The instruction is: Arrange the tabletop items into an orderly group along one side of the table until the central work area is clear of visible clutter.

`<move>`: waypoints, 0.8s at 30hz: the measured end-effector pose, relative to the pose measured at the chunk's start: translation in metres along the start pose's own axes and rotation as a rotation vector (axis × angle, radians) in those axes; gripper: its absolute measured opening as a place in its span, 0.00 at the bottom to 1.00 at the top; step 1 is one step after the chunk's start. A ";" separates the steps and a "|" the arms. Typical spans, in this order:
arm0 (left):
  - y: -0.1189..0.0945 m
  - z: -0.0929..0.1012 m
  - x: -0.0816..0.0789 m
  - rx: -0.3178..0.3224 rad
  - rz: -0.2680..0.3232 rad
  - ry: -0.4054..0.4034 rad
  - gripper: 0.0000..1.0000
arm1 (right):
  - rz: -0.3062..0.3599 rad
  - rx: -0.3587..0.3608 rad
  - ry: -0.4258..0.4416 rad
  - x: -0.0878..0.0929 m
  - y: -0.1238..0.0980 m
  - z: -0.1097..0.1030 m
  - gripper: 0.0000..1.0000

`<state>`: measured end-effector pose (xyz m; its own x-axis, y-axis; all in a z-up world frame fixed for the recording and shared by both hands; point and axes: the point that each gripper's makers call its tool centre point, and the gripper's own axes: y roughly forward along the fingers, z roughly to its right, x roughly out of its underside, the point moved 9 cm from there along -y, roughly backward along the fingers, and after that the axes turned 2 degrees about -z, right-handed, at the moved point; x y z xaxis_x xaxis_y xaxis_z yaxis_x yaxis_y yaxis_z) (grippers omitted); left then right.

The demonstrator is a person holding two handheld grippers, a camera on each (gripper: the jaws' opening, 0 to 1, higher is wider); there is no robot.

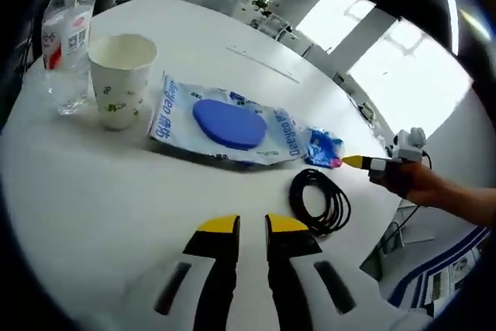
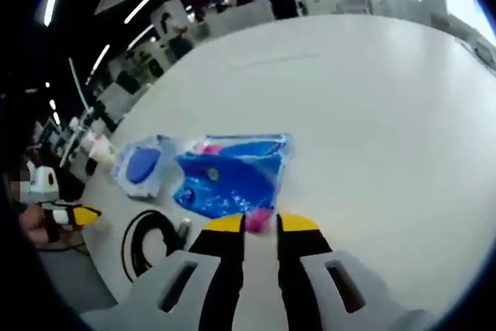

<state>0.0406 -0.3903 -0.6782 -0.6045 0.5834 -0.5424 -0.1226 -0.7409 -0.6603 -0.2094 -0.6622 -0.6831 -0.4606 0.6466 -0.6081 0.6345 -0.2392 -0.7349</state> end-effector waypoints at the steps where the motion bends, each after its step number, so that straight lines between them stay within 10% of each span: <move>1: -0.002 -0.002 -0.001 -0.002 0.004 0.003 0.11 | 0.003 -0.002 -0.004 0.001 -0.002 -0.003 0.15; 24: -0.092 -0.058 -0.006 -0.151 0.115 0.211 0.20 | 0.022 -0.094 -0.183 0.045 -0.022 -0.097 0.28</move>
<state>0.1008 -0.3065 -0.6445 -0.4284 0.5664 -0.7041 0.0657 -0.7576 -0.6494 -0.1835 -0.5575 -0.6651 -0.5455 0.4970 -0.6748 0.6973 -0.1776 -0.6945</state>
